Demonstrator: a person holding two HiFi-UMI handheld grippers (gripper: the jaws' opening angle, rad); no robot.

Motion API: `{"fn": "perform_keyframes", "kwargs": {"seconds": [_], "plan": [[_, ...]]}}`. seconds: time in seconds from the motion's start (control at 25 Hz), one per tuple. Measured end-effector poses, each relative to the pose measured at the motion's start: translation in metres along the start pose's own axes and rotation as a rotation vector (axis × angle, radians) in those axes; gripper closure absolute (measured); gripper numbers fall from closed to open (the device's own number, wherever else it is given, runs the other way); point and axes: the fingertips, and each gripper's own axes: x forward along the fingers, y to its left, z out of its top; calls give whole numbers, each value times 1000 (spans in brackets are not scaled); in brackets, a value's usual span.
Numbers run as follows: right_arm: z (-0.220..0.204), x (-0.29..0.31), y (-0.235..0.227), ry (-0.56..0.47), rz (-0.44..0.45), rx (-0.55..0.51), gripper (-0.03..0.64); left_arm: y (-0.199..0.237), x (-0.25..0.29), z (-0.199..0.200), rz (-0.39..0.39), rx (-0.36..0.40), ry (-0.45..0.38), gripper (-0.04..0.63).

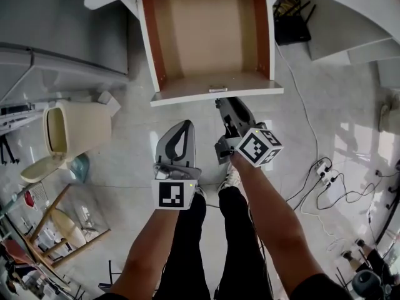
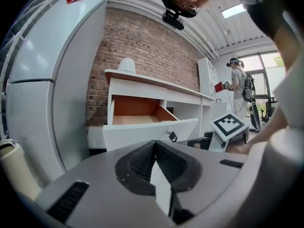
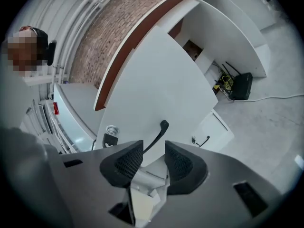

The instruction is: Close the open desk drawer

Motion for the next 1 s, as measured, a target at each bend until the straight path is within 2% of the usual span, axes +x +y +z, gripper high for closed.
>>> {"fn": "perform_keyframes", "kwargs": {"seconds": [0.32, 0.52, 0.6, 1.0], "plan": [[7, 12, 5, -51, 114, 167, 492, -2, -1, -2, -13, 18, 16, 588], [13, 17, 5, -44, 137, 172, 500, 0, -2, -2, -2, -4, 10, 588], [10, 17, 3, -37, 136, 174, 545, 2, -3, -3, 0, -6, 12, 588], [10, 15, 4, -43, 149, 228, 563, 11, -3, -2, 7, -5, 22, 588]]}}
